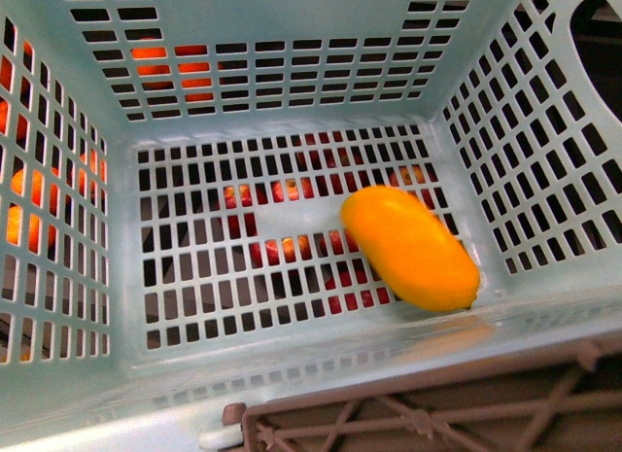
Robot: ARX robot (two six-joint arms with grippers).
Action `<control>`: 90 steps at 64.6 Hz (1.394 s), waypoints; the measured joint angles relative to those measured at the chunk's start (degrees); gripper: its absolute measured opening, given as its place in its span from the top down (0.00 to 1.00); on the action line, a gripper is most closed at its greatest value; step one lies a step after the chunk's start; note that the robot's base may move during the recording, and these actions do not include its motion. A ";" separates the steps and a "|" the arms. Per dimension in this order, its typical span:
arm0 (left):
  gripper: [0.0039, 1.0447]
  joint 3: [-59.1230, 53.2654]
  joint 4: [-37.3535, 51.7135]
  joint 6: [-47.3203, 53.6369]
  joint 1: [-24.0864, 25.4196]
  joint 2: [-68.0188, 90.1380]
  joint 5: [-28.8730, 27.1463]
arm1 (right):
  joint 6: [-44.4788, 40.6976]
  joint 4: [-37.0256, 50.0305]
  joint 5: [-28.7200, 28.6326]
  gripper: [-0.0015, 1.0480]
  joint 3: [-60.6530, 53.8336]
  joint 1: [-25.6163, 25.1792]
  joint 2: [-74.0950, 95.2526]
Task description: Pick mango and avocado into basket
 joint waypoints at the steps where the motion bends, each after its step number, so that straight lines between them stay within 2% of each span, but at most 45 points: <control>1: 0.88 0.00 0.00 0.04 0.00 0.00 -0.07 | 0.31 -0.15 1.36 0.08 -0.07 -0.92 -0.83; 8: 0.88 0.00 0.00 0.09 0.02 0.00 0.11 | 1.81 -1.90 5.01 0.08 -0.07 -5.01 -4.02; 19: 0.88 0.00 0.00 -0.09 -0.17 0.00 0.35 | 2.73 -2.01 4.94 0.08 -0.15 -5.97 -4.79; 26: 0.88 0.00 0.00 -0.13 -0.26 0.00 0.59 | -2.01 8.94 0.50 0.23 -5.57 -7.04 -5.75; 31: 0.88 0.00 0.00 -0.20 -0.15 0.00 0.46 | -3.85 12.41 -0.55 0.35 -9.31 -7.63 -7.82; 40: 0.88 0.00 0.00 0.09 -0.15 0.00 0.13 | -5.27 13.70 -1.31 0.56 -14.47 -8.81 -11.47; 46: 0.88 0.00 0.00 -0.04 -0.15 0.00 0.24 | -5.77 13.81 -5.20 0.70 -17.18 -11.74 -13.64; 53: 0.88 0.00 0.00 -0.02 -0.15 0.00 0.24 | -5.97 13.84 -5.46 0.90 -20.20 -13.09 -16.96; 57: 0.88 0.00 0.00 0.04 -0.15 0.00 0.22 | -6.08 13.75 -5.68 0.98 -21.24 -13.11 -18.32; 90: 0.88 0.00 0.00 0.00 -0.15 0.00 0.31 | -6.38 6.19 -5.70 0.96 -28.35 -13.14 -32.79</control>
